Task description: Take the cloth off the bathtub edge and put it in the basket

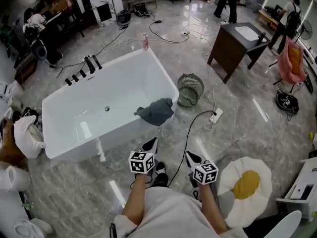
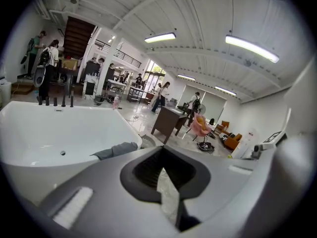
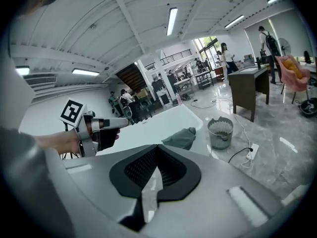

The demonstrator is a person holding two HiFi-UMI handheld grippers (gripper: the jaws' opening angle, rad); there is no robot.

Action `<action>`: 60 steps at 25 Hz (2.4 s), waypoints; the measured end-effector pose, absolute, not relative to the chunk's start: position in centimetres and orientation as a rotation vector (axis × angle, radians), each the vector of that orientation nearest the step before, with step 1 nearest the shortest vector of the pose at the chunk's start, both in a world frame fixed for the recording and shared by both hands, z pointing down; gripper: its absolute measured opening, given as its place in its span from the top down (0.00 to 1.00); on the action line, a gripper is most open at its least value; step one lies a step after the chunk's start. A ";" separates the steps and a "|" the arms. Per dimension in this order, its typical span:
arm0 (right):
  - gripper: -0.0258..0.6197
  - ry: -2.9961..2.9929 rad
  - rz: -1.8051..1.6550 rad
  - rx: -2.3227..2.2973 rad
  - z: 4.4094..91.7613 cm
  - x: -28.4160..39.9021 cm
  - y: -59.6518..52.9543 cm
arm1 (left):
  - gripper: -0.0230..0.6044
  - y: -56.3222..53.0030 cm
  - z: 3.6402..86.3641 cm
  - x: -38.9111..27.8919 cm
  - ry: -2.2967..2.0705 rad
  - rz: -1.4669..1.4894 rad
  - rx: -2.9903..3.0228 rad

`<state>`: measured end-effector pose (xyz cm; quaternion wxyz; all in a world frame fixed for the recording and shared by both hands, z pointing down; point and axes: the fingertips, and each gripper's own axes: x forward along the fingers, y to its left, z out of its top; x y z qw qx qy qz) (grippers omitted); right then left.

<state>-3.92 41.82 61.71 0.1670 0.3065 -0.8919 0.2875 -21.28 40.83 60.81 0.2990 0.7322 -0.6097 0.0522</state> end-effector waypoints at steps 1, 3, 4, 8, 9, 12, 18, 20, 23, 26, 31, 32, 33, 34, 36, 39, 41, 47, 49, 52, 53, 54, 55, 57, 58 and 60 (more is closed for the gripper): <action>0.96 -2.544 0.830 0.863 61.7 -4.8 41.2 | 0.87 40.0 60.9 -22.0 -1.610 0.135 1.948; 0.96 -2.550 0.846 0.846 62.1 -6.7 40.1 | 0.87 38.5 61.1 -23.4 -1.596 0.129 1.956; 0.96 -2.550 0.842 0.840 62.4 -7.6 39.6 | 0.87 37.8 61.4 -23.9 -1.589 0.128 1.960; 0.96 -2.542 0.810 0.828 63.0 -9.7 37.4 | 0.87 34.6 62.2 -25.4 -1.563 0.136 1.981; 0.96 -2.541 0.809 0.820 63.0 -10.1 37.3 | 0.87 34.3 62.4 -25.8 -1.563 0.130 1.984; 0.96 -2.537 0.739 0.817 63.5 -11.1 36.9 | 0.87 33.5 63.2 -26.9 -1.575 0.092 1.992; 0.96 -2.522 0.614 0.952 63.4 -9.6 33.6 | 0.87 31.8 64.2 -26.3 -1.564 0.124 2.009; 0.96 -2.519 0.579 0.993 63.4 -9.1 32.0 | 0.87 31.1 64.5 -26.1 -1.568 0.117 1.997; 0.96 -2.531 0.608 0.994 63.9 -8.3 29.9 | 0.87 30.5 65.3 -25.3 -1.587 0.149 1.967; 0.96 -2.551 0.630 0.962 64.5 -8.0 27.0 | 0.87 29.2 65.5 -24.5 -1.627 0.177 1.946; 0.96 -2.584 0.642 0.825 64.4 -8.1 21.7 | 0.87 26.1 65.0 -22.8 -1.704 0.200 1.883; 0.96 -2.593 0.643 0.793 64.2 -8.0 20.7 | 0.87 25.4 64.8 -22.3 -1.719 0.205 1.867; 0.96 -2.602 0.644 0.761 64.0 -7.8 19.7 | 0.87 24.5 64.7 -21.8 -1.733 0.211 1.852; 0.96 -2.610 0.644 0.728 63.8 -7.7 18.8 | 0.87 23.7 64.6 -21.2 -1.748 0.215 1.838; 0.96 -2.626 0.643 0.655 63.4 -7.5 17.4 | 0.87 22.0 64.4 -20.3 -1.782 0.211 1.806; 0.96 -2.650 0.617 0.538 62.6 -7.2 15.4 | 0.87 19.6 63.8 -19.0 -1.837 0.199 1.757; 0.96 -2.654 0.607 0.479 62.4 -6.5 14.2 | 0.87 18.4 63.6 -17.9 -1.863 0.193 1.729; 0.96 -2.633 0.669 0.395 63.9 -3.8 12.6 | 0.87 17.8 64.3 -15.1 -1.918 0.209 1.642; 0.96 -2.619 0.705 0.372 64.6 -3.3 12.8 | 0.87 18.7 64.5 -14.7 -1.932 0.230 1.613; 0.96 -2.600 0.746 0.345 65.5 -3.1 13.0 | 0.87 20.0 65.1 -15.0 -1.942 0.261 1.566; 0.96 -2.595 0.754 0.337 65.6 -3.2 13.0 | 0.87 20.3 65.2 -15.3 -1.945 0.261 1.546; 0.96 -2.592 0.758 0.335 65.6 -3.2 13.0 | 0.87 20.6 65.3 -15.5 -1.947 0.254 1.529; 0.96 -2.591 0.757 0.342 65.6 -3.3 12.8 | 0.87 20.8 65.3 -15.8 -1.949 0.244 1.515; 0.96 -2.596 0.738 0.399 65.6 -3.1 11.9 | 0.87 20.6 65.4 -16.4 -1.951 0.230 1.503; 0.96 -2.596 0.729 0.433 65.6 -3.0 11.2 | 0.87 20.2 65.5 -16.8 -1.952 0.225 1.501; 0.96 -2.590 0.722 0.478 65.7 -2.8 9.8 | 0.87 18.9 65.9 -17.8 -1.953 0.210 1.504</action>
